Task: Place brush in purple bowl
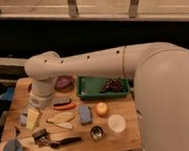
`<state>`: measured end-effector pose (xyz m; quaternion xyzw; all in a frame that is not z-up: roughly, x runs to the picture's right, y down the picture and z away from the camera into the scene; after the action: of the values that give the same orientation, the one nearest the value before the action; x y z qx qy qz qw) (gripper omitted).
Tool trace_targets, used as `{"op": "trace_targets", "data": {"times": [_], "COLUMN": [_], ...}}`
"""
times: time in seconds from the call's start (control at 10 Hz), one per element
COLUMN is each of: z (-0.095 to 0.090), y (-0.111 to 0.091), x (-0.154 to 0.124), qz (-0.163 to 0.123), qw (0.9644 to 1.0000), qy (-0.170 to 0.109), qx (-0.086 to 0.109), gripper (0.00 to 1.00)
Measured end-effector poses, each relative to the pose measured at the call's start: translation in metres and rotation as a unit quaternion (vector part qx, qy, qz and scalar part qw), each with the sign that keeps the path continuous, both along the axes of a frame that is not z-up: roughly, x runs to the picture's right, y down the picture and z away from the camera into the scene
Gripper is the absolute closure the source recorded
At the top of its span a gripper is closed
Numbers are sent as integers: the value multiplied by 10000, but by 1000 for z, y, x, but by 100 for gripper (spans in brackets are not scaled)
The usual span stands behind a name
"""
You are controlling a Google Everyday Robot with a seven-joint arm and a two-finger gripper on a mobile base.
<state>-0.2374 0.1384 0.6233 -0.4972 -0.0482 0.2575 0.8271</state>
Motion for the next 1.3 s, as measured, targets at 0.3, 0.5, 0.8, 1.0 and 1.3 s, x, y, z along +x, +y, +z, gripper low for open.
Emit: {"op": "trace_targets", "data": {"times": [0.3, 0.5, 0.8, 1.0, 1.3], "z": [1, 1, 2, 5, 16], "y": [1, 1, 3, 5, 19], "x": [-3, -4, -5, -7, -20], "qz": [-10, -17, 3, 72, 171], "qw": [10000, 10000, 10000, 9999, 9997], "qy": [-37, -55, -90, -123, -138], "qx": [-14, -28, -38, -72, 71], "gripper": [20, 20, 20, 20, 20]}}
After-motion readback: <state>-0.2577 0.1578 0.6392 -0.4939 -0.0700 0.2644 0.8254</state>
